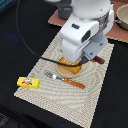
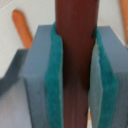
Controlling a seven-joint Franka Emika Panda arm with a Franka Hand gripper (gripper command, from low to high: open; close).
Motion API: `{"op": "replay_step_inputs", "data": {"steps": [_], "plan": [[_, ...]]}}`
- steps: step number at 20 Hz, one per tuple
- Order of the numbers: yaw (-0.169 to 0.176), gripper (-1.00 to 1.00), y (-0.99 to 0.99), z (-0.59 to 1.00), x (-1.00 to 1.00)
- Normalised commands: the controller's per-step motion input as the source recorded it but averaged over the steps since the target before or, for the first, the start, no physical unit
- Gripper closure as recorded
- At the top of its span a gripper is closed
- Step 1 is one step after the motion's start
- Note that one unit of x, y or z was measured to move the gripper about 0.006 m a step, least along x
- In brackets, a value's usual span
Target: Interact with the objects in diverse but meaningful ways.
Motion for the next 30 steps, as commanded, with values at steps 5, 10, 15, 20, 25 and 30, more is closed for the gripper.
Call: {"op": "replay_step_inputs", "data": {"steps": [5,10,15,20,25,30], "plan": [[0.019,1.0,0.9,0.0,0.05],[0.012,1.0,0.76,-0.12,0.0],[0.028,1.0,0.73,-0.21,-0.04],[0.046,1.0,0.63,-0.35,-0.3],[0.048,1.0,0.43,-0.42,-0.52],[0.045,1.0,0.18,-0.54,-0.61]]}}
